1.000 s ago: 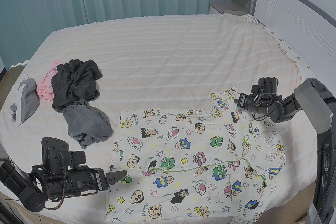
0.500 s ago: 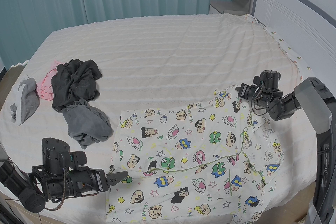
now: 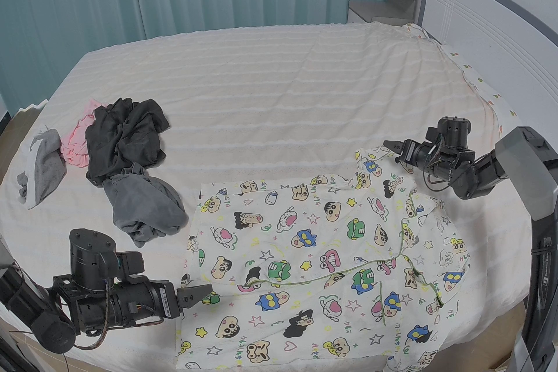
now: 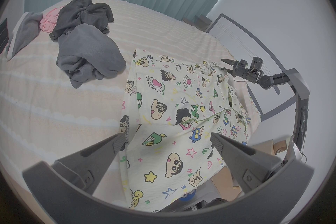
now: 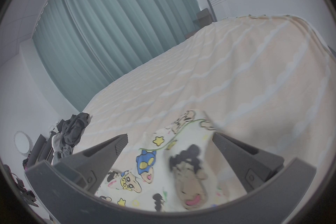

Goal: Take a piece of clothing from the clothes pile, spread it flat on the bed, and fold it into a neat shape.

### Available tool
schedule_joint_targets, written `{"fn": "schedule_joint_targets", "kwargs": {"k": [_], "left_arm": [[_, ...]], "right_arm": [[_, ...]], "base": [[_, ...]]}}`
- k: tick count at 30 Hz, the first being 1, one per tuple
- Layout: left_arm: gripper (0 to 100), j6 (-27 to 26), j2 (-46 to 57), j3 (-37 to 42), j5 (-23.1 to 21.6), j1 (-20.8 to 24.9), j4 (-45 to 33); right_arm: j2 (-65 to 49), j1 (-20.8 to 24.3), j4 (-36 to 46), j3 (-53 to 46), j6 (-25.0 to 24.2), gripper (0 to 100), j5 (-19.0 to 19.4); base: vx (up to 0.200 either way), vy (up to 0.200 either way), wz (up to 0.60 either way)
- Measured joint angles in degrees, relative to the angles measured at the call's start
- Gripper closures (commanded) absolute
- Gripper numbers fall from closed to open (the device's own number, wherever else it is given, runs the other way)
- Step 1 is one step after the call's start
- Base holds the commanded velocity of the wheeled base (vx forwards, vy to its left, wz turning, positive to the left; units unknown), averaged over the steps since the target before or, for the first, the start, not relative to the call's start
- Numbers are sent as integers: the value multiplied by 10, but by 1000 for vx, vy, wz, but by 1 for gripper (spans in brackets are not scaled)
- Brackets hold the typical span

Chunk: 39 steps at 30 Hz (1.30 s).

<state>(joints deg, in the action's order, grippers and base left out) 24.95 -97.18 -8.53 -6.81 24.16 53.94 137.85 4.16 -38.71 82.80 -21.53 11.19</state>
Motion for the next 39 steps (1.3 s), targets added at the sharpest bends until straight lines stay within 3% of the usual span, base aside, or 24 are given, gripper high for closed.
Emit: {"fn": "schedule_joint_targets", "kwargs": {"k": [11,21,31,39], "left_arm": [[0,0,0,1,7,9,0],[0,4,5,4,23,31,0],[0,5,13,7,25,39,0],[0,5,15,7,25,41,0]], "right_arm": [[-89,-87,25,-142,0,0,29],[-166,-147,26,-312,4,0,98],[-187,-161,23,-395,15,0,144],[-174,-159,23,-411,24,0,152]], "base": [[0,0,0],[0,0,0],[0,0,0],[0,0,0]]}}
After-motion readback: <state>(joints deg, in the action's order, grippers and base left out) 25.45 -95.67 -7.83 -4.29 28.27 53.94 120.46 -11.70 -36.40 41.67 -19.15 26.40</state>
